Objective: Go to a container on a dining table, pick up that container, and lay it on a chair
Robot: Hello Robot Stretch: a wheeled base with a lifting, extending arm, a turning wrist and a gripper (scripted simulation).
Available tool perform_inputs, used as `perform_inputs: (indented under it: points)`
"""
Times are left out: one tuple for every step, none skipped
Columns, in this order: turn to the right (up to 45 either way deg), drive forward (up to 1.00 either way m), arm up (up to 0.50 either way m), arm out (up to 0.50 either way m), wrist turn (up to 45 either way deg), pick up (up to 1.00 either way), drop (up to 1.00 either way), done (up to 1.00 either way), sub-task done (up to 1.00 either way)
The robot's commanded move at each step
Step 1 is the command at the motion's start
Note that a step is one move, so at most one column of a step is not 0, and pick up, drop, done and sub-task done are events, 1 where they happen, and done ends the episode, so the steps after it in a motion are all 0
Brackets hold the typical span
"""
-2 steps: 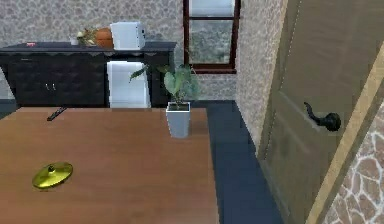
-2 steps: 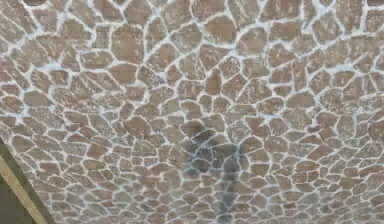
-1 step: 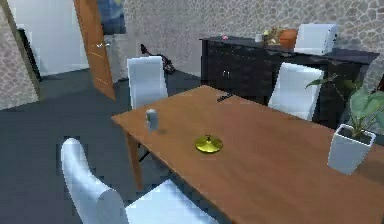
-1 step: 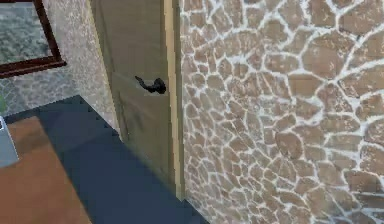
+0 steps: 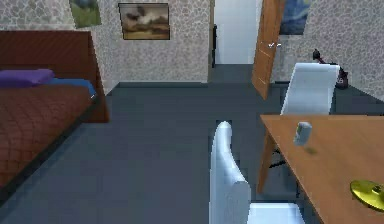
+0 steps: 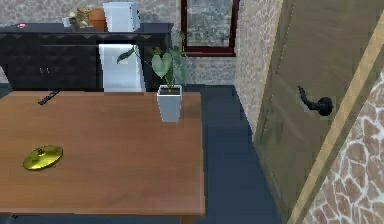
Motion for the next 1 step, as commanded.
perform_inputs:
  points:
    - [-36.0,0.0,0.0,0.0,0.0,0.0,0.0,0.0,0.0]
